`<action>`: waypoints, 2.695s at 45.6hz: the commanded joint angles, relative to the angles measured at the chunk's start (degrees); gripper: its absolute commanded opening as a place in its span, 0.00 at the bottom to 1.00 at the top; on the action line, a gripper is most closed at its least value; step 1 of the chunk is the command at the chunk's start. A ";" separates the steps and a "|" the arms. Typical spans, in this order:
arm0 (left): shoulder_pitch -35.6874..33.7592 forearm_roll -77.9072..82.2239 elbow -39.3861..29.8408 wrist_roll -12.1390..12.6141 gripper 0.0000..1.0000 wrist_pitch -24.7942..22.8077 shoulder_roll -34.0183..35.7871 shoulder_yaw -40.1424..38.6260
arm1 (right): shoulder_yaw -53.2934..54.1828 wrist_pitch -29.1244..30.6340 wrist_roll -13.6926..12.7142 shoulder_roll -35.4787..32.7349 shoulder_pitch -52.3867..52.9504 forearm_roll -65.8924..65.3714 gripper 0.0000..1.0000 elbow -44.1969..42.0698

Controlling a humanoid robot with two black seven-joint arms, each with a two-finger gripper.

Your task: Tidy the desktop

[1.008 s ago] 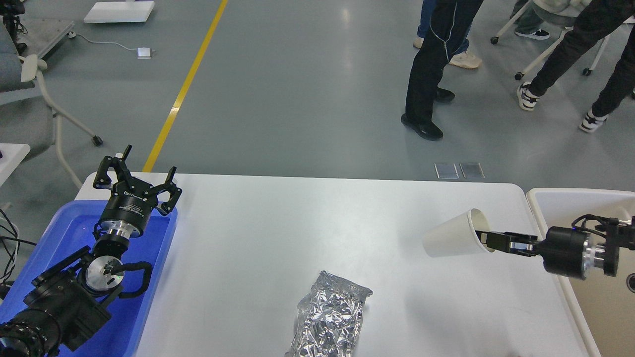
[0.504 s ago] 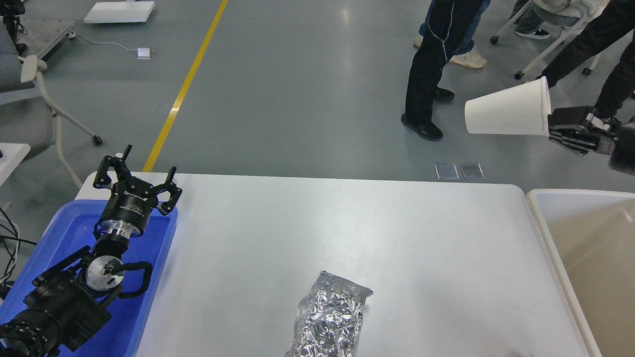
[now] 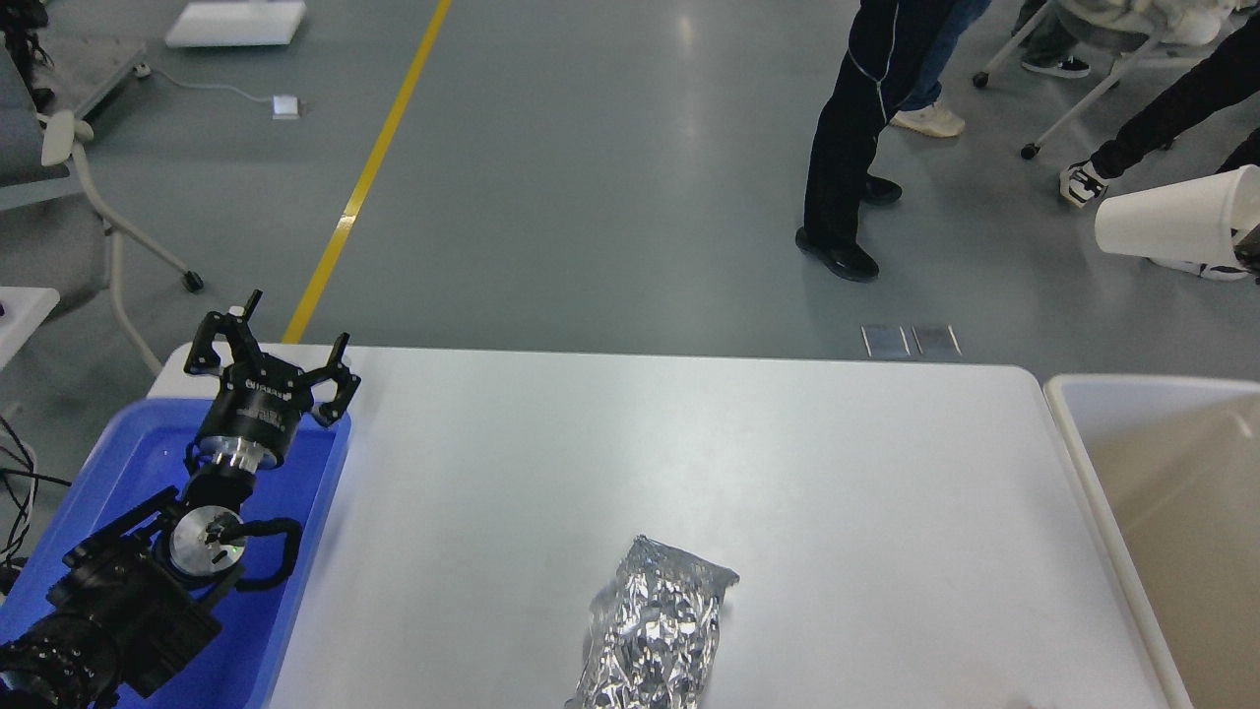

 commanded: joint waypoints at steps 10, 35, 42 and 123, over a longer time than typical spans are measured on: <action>0.00 0.00 0.01 0.00 1.00 -0.01 0.00 0.00 | -2.83 -0.86 -21.47 12.99 -9.76 7.93 0.00 -27.93; 0.00 0.00 0.01 0.00 1.00 -0.01 0.00 0.00 | -2.92 -14.04 -39.34 19.22 -21.27 11.19 0.00 -27.75; 0.00 0.00 0.01 0.00 1.00 -0.01 0.00 0.00 | -2.30 -16.15 -39.51 23.97 -24.96 11.27 0.00 -27.84; 0.00 0.00 0.01 0.00 1.00 -0.01 0.00 0.00 | 68.60 -22.75 -35.12 8.50 -13.09 17.16 1.00 30.86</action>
